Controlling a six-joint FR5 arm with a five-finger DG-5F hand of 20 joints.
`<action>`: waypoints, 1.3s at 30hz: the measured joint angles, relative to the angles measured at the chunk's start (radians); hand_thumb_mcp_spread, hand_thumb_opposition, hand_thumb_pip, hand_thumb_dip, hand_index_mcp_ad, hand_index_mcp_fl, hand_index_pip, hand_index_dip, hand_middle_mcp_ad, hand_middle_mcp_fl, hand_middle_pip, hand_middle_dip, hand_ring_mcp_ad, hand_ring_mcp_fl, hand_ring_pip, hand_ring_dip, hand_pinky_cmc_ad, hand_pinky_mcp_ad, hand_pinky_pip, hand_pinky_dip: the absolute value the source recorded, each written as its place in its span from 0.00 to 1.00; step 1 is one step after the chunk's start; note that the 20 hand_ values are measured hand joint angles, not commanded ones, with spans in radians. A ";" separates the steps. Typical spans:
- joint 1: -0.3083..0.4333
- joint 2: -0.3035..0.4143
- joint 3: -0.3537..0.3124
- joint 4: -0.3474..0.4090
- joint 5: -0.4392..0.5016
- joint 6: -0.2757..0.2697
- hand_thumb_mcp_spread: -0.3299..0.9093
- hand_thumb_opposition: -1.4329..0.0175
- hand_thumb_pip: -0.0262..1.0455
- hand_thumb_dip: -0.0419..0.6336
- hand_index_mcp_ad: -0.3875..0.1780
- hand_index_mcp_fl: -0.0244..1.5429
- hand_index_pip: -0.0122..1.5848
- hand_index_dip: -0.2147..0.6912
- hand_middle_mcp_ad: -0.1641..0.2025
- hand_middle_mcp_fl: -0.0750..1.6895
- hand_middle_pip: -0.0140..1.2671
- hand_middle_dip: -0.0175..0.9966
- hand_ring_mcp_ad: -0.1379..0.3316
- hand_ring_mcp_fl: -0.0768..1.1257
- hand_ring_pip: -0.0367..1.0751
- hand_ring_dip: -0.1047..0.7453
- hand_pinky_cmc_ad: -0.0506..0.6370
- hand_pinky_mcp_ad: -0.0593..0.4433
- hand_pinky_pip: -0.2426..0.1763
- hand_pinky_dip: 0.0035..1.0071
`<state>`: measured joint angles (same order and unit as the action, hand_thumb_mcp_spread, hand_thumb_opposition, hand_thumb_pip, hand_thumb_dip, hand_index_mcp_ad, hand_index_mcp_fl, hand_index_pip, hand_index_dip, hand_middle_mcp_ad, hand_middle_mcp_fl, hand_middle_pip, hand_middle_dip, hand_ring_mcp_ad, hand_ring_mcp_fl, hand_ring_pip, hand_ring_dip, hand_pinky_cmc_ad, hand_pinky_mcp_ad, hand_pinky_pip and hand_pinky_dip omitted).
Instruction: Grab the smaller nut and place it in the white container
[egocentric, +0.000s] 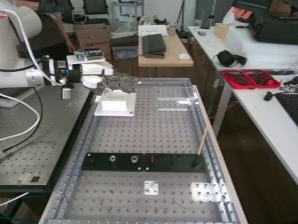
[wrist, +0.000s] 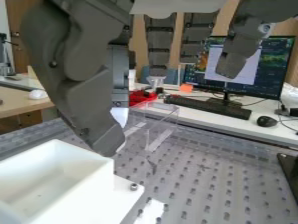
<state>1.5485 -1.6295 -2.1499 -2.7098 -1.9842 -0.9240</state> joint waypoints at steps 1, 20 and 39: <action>0.011 0.004 -0.007 0.004 0.011 0.007 0.65 0.32 0.64 0.44 0.33 0.20 0.96 0.39 0.60 0.12 0.11 0.25 0.52 0.06 0.13 0.23 0.60 0.67 0.52 0.25; 0.208 -0.006 -0.051 0.073 0.189 0.103 0.65 0.32 0.64 0.44 0.33 0.20 0.96 0.39 0.60 0.12 0.11 0.25 0.53 0.06 0.13 0.23 0.60 0.67 0.52 0.25; 0.252 -0.066 -0.059 0.115 0.242 0.133 0.65 0.32 0.64 0.44 0.33 0.21 0.96 0.39 0.61 0.12 0.11 0.25 0.53 0.06 0.13 0.23 0.60 0.68 0.52 0.25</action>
<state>1.8004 -1.6960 -2.2085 -2.5951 -1.7423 -0.7906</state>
